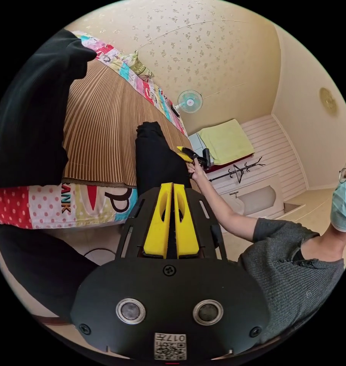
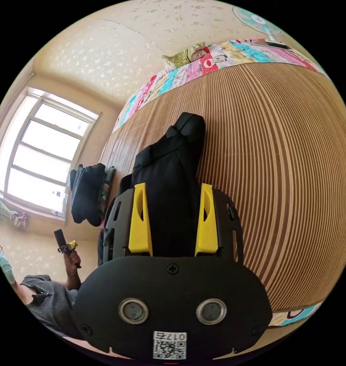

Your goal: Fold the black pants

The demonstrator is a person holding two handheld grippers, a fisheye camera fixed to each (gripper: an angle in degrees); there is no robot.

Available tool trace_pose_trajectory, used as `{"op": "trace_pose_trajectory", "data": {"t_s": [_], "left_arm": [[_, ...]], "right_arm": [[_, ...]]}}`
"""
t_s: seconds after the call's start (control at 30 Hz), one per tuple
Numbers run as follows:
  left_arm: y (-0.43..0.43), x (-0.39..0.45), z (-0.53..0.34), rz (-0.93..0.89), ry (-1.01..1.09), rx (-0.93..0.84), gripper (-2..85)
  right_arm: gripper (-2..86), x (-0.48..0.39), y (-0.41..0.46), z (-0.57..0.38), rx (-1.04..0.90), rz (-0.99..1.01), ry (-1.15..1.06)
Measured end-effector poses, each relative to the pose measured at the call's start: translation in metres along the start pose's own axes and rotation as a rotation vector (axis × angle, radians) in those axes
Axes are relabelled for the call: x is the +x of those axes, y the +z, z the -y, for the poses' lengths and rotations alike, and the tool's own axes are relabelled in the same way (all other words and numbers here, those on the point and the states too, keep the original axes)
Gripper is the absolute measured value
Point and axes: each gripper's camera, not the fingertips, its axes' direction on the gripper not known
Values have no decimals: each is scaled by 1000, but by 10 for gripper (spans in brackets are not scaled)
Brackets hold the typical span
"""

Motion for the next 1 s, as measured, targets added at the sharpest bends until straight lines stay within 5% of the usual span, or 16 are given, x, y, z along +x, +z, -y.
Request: {"op": "trace_pose_trajectory", "data": {"t_s": [0.13, 0.3, 0.4, 0.53, 0.6, 0.7, 0.83, 1.0], "left_arm": [[-17, -31, -29, 9, -90, 61, -10], [-20, -63, -49, 101, -147, 101, -10], [-3, -67, -42, 41, -130, 123, -10], [35, -39, -24, 72, -4, 62, -10], [62, -13, -23, 154, 89, 19, -10], [88, 2, -37, 215, 173, 7, -10], [118, -11, -47, 231, 181, -39, -10], [139, -3, -37, 138, 265, -19, -10]], "right_arm": [[97, 6, 48, 26, -51, 167, 86], [62, -94, 18, -17, 228, 265, -188], [85, -139, 46, -18, 214, 95, -198], [80, -195, 142, 12, -186, -144, -271], [57, -240, 144, 1, -159, -267, -342], [37, -354, 104, -49, 38, -517, -534], [23, -502, 82, -148, 421, -1212, -821], [18, -588, -22, -241, 876, -1196, -853]]}}
